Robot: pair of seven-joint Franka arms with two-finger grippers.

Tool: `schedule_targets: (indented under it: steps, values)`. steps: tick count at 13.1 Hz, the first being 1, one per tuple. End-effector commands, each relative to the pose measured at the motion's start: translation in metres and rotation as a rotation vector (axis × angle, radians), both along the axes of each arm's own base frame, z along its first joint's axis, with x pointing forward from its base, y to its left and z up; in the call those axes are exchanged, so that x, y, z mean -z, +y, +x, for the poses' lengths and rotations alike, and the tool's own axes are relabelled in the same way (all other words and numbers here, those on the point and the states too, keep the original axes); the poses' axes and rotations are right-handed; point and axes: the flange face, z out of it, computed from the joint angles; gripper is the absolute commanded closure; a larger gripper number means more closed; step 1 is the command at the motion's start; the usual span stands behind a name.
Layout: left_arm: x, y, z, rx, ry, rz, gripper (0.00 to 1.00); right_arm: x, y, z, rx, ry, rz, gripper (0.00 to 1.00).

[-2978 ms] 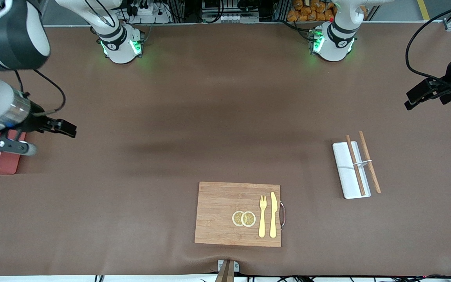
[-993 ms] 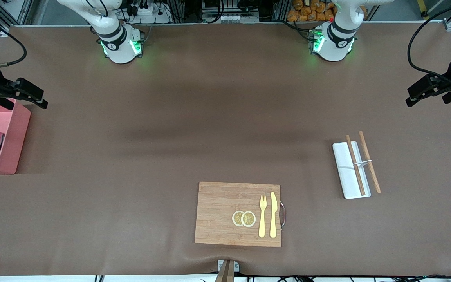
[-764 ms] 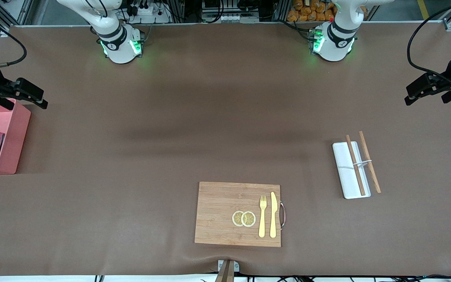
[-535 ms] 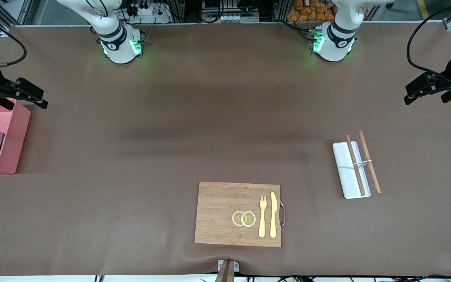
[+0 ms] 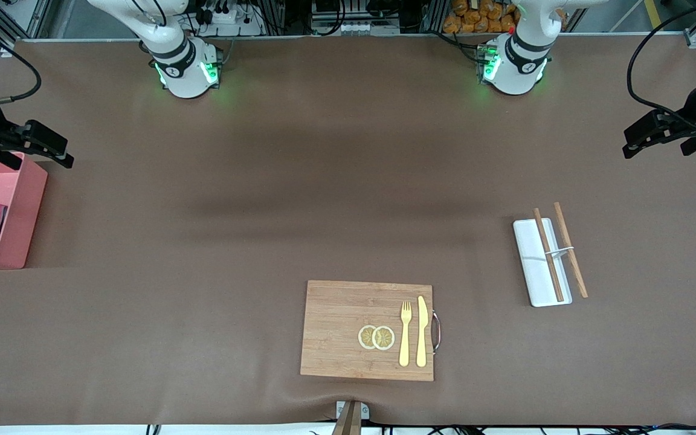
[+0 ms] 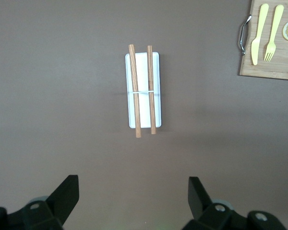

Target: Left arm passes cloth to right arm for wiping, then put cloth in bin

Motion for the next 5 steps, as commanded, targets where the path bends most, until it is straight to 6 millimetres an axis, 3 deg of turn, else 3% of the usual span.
schedule_targets:
  steps: [1, 5]
  values:
    - [-0.0055, 0.0022, -0.0032, 0.003, -0.002, 0.027, 0.0, -0.0017, -0.0002, -0.0031, -0.009, -0.004, -0.016, 0.0]
    - [-0.0045, 0.0042, -0.0021, -0.005, 0.001, 0.014, 0.0, -0.0017, -0.0002, -0.0031, -0.009, -0.004, -0.016, 0.0]
